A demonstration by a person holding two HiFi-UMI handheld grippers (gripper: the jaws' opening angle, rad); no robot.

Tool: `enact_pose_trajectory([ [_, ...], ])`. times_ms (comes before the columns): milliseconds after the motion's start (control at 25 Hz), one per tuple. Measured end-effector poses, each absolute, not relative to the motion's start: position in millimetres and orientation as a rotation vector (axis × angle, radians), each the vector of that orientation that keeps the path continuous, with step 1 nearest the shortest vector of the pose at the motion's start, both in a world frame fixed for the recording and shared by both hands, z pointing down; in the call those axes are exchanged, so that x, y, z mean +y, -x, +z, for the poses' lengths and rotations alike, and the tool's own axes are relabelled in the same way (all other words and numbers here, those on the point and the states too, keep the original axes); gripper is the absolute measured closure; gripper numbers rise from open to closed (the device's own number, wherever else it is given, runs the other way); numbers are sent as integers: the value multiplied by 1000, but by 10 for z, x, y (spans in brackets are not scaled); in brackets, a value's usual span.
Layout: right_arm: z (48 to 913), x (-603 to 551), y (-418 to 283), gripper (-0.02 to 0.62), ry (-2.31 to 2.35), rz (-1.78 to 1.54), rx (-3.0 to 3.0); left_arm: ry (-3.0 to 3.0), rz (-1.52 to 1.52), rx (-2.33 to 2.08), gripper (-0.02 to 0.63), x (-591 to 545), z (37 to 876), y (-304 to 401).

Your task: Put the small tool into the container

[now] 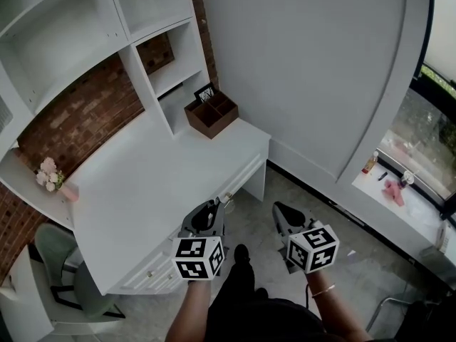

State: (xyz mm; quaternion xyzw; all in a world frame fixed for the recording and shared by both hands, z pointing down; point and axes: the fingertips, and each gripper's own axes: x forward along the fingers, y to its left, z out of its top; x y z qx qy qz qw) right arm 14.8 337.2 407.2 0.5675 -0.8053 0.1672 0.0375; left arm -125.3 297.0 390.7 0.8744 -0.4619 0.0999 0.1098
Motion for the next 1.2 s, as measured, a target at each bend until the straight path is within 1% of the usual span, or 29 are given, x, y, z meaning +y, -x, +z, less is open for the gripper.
enact_pose_trajectory([
  [280, 4188, 2778, -285, 591, -1758, 492, -2421, -2572, 295, -1302, 531, 2311, 4022, 1093],
  [600, 4206, 1720, -448, 591, -1778, 517, -2411, -2579, 294, -1271, 531, 1250, 4069, 861],
  [920, 4192, 769, -387, 591, -1767, 550, -2423, -2577, 303, -1238, 532, 358, 4086, 749],
  [1200, 4262, 238, -337, 591, -1755, 572, -2403, -2568, 292, -1234, 531, -179, 4108, 769],
])
